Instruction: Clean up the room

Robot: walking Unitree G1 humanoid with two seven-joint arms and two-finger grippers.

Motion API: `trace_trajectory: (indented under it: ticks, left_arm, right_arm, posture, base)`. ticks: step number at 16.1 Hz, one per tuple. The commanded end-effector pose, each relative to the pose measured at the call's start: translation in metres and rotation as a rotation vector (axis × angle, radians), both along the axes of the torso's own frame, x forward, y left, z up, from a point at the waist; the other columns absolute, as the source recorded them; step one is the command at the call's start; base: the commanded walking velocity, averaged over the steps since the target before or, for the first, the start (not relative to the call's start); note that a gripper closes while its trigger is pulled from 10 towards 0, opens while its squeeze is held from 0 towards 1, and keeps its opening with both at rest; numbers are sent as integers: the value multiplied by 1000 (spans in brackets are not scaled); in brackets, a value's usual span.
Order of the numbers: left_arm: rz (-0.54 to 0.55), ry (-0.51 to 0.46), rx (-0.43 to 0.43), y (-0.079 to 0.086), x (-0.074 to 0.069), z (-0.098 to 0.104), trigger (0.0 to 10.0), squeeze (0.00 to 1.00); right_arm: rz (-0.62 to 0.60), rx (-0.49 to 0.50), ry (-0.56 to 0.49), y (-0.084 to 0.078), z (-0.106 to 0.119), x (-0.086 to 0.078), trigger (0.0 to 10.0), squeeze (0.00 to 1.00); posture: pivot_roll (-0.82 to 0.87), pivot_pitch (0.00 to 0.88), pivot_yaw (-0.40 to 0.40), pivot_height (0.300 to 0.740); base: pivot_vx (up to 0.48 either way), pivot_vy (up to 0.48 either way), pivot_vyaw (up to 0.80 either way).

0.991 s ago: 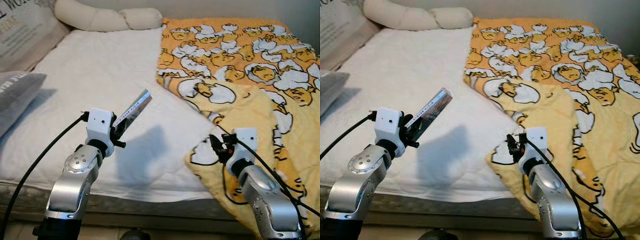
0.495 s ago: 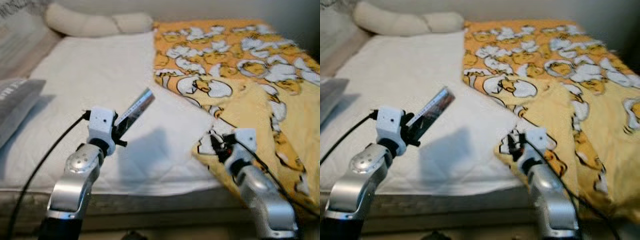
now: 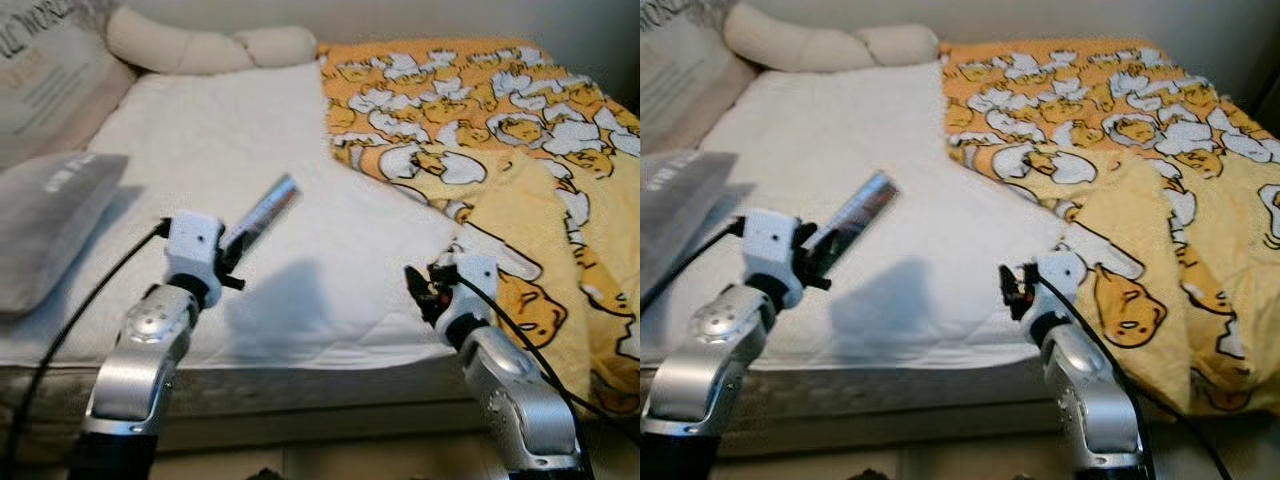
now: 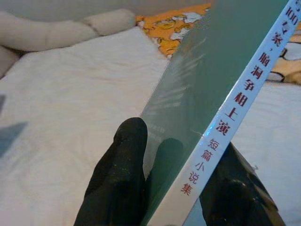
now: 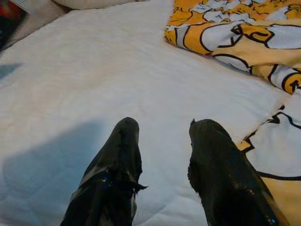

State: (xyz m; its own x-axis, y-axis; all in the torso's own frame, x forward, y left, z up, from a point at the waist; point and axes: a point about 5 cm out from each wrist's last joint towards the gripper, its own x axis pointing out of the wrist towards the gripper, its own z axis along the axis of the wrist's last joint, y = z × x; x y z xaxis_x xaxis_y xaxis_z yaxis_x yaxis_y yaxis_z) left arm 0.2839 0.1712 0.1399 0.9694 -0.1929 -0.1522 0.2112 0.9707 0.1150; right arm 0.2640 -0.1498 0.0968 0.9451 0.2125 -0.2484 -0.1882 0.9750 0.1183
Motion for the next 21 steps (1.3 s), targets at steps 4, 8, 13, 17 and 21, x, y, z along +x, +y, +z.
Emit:
trace_trajectory:
  ticks: [4,8,13,17,21]
  left_arm:
    - [-8,-28,-2,-4,1,6,10000,0]
    - [-7,-29,-2,-5,1,6,10000,0]
    - [-11,-30,2,-5,0,6,10000,0]
    - [-12,-29,3,-6,0,6,10000,0]
    - [-15,-32,-11,-6,0,7,10000,0]
  right_arm:
    - [6,29,-5,-2,3,2,10000,0]
    - [15,27,-8,-1,4,2,10000,0]
    - [24,29,-11,1,4,3,10000,0]
    - [29,26,-15,2,5,4,10000,0]
    - [7,67,-6,1,6,5,10000,0]
  posture:
    - [27,0,59,740]
    - [27,0,59,740]
    - [28,0,60,740]
    - [30,0,58,740]
    - [33,0,55,740]
  base:
    - [0,331,0]
    - [0,333,0]
    - [0,332,0]
    - [0,333,0]
    - [0,160,0]
